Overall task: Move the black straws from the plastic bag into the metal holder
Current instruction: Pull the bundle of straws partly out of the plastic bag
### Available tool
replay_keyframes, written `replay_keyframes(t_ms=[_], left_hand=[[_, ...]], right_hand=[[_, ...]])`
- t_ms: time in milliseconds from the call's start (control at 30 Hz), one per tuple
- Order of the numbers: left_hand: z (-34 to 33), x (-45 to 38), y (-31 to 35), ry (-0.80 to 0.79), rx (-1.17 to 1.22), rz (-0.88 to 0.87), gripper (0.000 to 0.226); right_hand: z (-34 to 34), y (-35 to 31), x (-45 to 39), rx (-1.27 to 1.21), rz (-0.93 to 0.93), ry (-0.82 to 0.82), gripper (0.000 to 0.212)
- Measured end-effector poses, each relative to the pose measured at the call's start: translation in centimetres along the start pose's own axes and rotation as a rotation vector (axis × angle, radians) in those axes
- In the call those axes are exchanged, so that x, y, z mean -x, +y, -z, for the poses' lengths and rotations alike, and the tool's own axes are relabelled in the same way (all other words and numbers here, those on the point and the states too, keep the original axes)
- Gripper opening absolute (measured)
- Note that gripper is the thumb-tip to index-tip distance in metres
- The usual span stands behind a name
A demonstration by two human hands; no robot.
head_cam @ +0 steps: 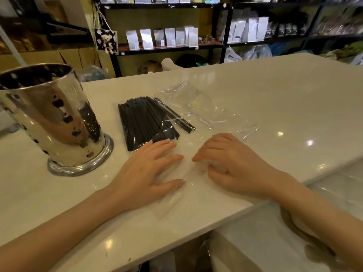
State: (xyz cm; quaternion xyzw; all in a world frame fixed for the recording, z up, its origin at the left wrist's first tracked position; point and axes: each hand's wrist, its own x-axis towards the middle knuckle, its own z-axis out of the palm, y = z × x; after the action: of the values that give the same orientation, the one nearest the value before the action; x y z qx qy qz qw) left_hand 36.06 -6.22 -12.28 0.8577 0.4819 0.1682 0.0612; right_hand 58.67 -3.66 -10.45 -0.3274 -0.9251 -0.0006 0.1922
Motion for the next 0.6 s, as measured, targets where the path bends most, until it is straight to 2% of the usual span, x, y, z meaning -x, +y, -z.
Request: replay_keyframes(t_ms=[233, 367, 533, 600], left_hand=[[1.0, -2.1, 0.7, -0.051, 0.04, -0.089, 0.059], [0.5, -7.2, 1.6, -0.006, -0.032, -0.265, 0.051], [-2.0, -10.8, 2.0, -0.167, -0.001, -0.277, 0.069], [-2.8, -11.0, 1.9, -0.23, -0.048, -0.284, 0.061]], right_hand=[[-0.3, 1.1, 0.8, 0.004, -0.042, 0.131, 0.024], [-0.2, 0.9, 1.3, 0.024, -0.021, 0.166, 0.023], [-0.4, 1.0, 1.7, 0.004, -0.025, 0.179, 0.025], [-0.2, 1.0, 2.0, 0.007, -0.017, 0.199, 0.025]])
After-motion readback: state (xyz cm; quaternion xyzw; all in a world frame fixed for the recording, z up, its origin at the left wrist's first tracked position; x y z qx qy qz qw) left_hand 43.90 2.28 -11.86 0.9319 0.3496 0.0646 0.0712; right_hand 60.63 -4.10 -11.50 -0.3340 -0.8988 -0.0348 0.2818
